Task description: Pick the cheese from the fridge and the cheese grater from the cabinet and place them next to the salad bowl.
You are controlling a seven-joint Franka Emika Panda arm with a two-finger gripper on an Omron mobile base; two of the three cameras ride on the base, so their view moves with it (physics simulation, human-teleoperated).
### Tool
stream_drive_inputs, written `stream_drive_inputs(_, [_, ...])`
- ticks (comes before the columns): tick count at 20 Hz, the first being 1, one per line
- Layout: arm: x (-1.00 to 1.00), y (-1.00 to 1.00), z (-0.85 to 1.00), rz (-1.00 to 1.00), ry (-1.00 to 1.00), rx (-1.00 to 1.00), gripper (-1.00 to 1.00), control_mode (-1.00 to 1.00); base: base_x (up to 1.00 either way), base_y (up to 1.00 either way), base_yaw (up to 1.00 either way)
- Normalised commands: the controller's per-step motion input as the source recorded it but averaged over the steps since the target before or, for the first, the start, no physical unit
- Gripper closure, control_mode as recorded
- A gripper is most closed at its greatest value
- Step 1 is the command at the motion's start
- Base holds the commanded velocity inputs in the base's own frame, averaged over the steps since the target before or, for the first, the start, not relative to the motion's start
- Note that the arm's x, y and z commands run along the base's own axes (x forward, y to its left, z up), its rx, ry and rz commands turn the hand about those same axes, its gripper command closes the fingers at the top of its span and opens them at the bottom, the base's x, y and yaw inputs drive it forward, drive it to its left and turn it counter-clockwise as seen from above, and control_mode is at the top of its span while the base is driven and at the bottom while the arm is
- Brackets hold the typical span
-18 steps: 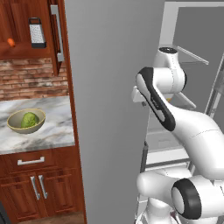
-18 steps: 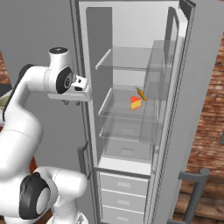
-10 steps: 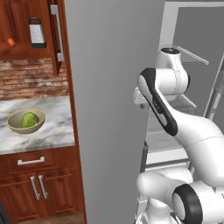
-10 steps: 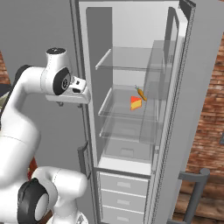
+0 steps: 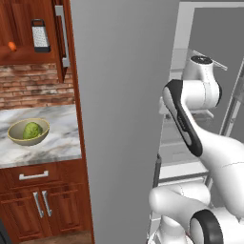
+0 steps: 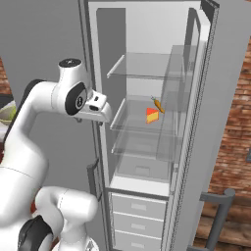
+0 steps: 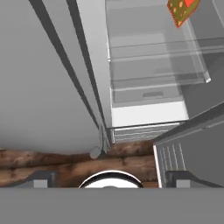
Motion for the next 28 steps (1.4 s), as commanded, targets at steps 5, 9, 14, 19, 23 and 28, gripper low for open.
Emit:
stream_drive_inputs(5, [0.04,-0.44,-0.01,-0.01,0.01,-0.02,-1.00,-1.00,0.00,0.00,0.00])
stream_drive_inputs(9, [0.07,-0.43,0.00,0.00,0.02,-0.07,-1.00,-1.00,0.00,0.00,0.00])
stream_drive_inputs(14, [0.00,-0.65,-0.03,0.00,0.06,-0.04,-1.00,-1.00,0.00,0.00,0.00])
stream_drive_inputs(19, [0.10,-0.49,0.00,0.00,0.00,-0.01,-1.00,-1.00,0.00,0.00,0.00])
stream_drive_inputs(23, [0.32,-0.10,-0.03,0.00,-0.11,0.00,-1.00,-1.00,0.00,0.00,0.00])
stream_drive_inputs(28, [0.31,-0.01,-0.08,0.00,-0.16,-0.02,-1.00,-1.00,0.00,0.00,0.00])
